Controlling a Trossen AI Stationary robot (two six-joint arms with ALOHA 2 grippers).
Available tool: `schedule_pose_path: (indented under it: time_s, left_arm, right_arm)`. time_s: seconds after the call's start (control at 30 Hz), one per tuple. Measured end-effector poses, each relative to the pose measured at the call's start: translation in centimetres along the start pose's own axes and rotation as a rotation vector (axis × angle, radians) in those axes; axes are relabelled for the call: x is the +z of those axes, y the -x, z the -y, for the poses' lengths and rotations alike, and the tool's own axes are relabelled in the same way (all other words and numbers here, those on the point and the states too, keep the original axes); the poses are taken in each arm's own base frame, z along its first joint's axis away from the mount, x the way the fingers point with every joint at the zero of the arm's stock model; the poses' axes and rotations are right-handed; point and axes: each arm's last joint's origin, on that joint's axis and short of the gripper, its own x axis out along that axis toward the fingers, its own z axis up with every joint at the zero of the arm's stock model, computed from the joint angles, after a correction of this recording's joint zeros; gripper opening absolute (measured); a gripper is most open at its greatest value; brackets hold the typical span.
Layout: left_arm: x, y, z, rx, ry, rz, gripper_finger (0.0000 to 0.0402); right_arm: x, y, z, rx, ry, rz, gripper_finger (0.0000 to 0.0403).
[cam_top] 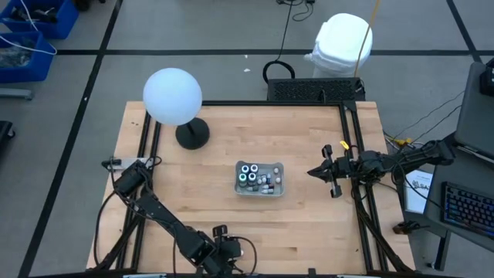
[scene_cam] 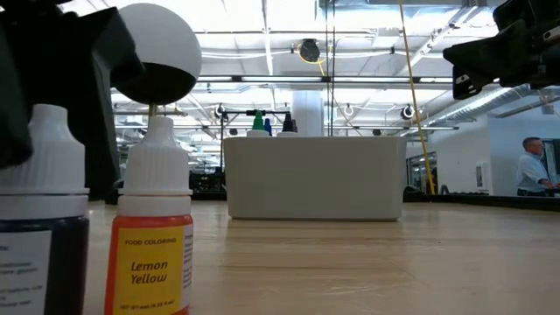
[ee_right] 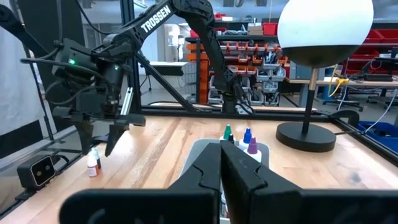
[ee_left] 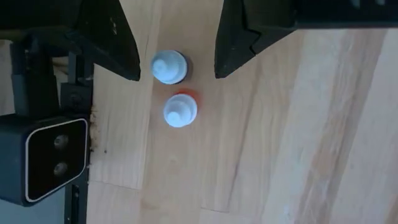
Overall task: Pick & Place food coloring
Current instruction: Put the small violet food coloring bottle into the gray bin
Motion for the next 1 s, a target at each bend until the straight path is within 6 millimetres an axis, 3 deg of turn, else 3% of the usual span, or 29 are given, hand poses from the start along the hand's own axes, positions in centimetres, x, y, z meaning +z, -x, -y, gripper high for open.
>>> schedule_pose_path:
  time_s: [1.0]
  left_arm:
    - [-0.2,-1.3,-0.1,-0.019,-0.047,-0.023,0.0211]
  right_arm:
    - [0.0,0.0,0.0,-0.002,-0.001,0.0,0.0]
